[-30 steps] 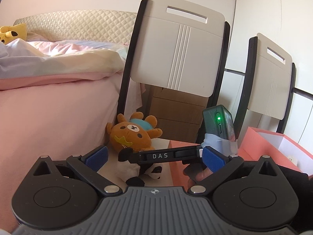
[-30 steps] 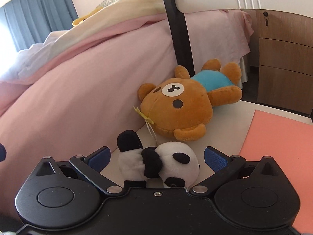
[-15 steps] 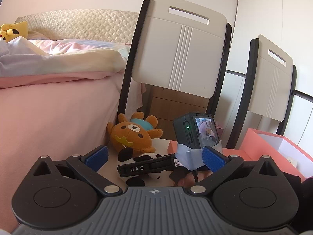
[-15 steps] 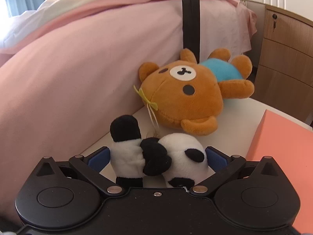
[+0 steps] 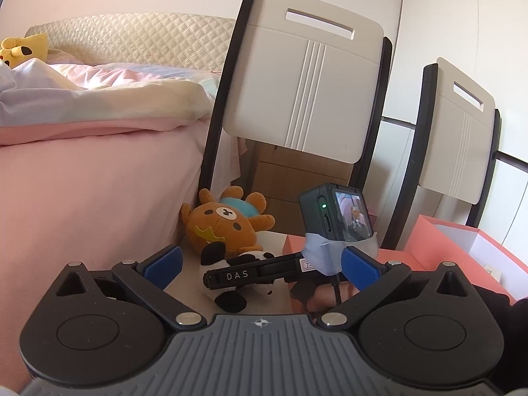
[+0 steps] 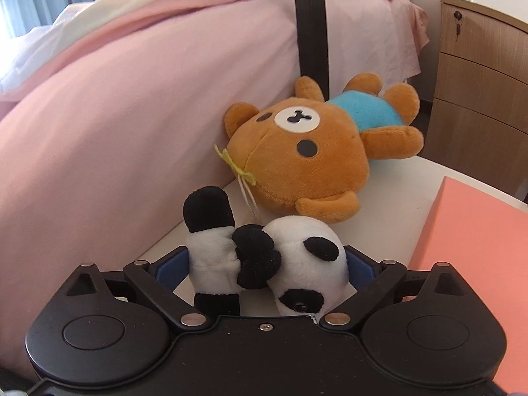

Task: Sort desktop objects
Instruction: 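Grasp the panda plush with the right gripper and lift it, then carry the panda plush with the right gripper over the pink shoebox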

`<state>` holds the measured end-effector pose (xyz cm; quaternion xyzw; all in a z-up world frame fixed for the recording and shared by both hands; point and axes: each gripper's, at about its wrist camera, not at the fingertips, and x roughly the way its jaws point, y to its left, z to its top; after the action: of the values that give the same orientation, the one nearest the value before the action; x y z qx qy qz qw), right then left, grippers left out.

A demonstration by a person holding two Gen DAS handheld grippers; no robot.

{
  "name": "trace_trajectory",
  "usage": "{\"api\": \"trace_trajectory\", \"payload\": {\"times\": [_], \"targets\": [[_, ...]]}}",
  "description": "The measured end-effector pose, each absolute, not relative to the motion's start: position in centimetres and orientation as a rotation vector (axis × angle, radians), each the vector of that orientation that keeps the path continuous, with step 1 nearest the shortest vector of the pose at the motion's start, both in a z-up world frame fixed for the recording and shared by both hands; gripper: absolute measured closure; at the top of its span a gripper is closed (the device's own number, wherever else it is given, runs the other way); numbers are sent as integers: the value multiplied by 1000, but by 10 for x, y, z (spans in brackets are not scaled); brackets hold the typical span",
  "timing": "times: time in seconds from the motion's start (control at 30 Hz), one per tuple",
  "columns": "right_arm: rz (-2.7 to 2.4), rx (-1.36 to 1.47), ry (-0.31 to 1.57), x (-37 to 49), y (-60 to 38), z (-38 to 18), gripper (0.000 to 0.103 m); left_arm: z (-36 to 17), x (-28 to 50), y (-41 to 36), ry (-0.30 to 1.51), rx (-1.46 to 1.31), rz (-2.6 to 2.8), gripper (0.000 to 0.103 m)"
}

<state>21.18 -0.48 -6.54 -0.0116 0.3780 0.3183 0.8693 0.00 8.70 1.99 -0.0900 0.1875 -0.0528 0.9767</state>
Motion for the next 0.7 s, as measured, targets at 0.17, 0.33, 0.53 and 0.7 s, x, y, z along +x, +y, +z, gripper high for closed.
{"api": "trace_trajectory", "payload": {"times": [0.17, 0.33, 0.53, 0.7], "targets": [[647, 7, 733, 208, -25, -47, 8, 20, 0, 86, 380, -175, -111, 0], [613, 19, 678, 201, -50, -27, 8, 20, -1, 84, 382, -165, -115, 0], [559, 35, 609, 191, -88, -1, 8, 20, -1, 78, 387, -146, -123, 0], [516, 48, 570, 182, -119, 14, 8, 20, -2, 71, 389, -132, -131, 0]]}}
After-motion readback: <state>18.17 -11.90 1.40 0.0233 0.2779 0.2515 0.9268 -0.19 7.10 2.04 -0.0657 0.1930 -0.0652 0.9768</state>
